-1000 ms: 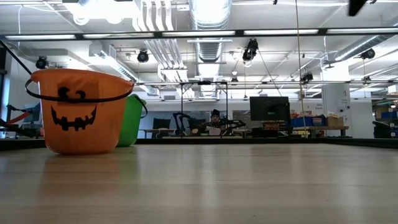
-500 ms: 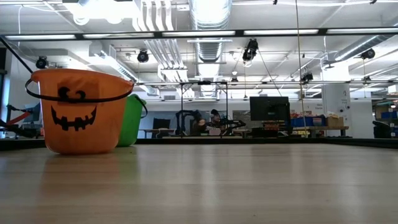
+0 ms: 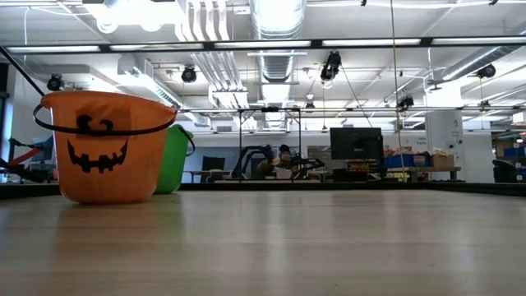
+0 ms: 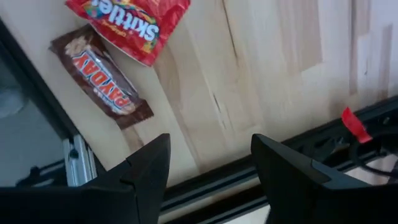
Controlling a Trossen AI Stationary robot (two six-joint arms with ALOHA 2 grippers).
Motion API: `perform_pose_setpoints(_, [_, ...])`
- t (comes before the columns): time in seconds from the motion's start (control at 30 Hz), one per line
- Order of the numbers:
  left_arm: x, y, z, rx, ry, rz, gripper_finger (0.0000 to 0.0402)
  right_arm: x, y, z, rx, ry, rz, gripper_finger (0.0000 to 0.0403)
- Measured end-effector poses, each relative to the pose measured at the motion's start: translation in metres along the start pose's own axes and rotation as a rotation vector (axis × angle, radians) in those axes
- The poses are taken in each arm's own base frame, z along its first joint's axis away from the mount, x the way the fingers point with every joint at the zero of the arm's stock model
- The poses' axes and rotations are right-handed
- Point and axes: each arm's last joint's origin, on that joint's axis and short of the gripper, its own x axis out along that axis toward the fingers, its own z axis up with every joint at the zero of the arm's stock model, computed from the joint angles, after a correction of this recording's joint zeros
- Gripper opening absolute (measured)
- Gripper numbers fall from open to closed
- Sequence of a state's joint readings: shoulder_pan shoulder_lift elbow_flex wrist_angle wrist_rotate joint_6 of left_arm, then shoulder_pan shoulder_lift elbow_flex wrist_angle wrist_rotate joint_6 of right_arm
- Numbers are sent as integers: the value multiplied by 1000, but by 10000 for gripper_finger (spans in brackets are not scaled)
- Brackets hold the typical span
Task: Organize candy in baskets
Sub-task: Put the brown chocolate into the green bucket
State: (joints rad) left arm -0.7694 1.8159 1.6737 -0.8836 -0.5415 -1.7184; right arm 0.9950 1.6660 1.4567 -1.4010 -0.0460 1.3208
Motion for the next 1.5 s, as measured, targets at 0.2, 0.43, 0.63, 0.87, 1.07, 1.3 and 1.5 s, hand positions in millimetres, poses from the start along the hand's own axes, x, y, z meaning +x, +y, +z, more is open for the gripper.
perform_pose_setpoints(0.2, [2,-2,1,-54,-35,-19,165,6,3,1,150,-22,-27,219])
perform_pose_setpoints(0.43, [2,-3,3,-37,-69,-33,165,2,14,-16,-111,-116,43,219])
perform_pose_setpoints(0.63, [2,-5,3,-50,-82,-55,165,5,26,-36,-205,-144,104,219])
perform_pose_setpoints(0.87, [2,-11,5,-85,-139,-108,165,7,31,-42,-213,-171,127,219])
perform_pose_setpoints(1.07, [2,-13,7,-106,-173,-131,165,22,43,-35,-227,-168,107,219])
perform_pose_setpoints(1.3, [3,-14,9,-101,-184,-134,165,44,56,-30,-253,-141,67,219])
perform_pose_setpoints(1.5, [2,-14,8,-56,-187,-129,165,56,65,-18,-255,-127,74,219])
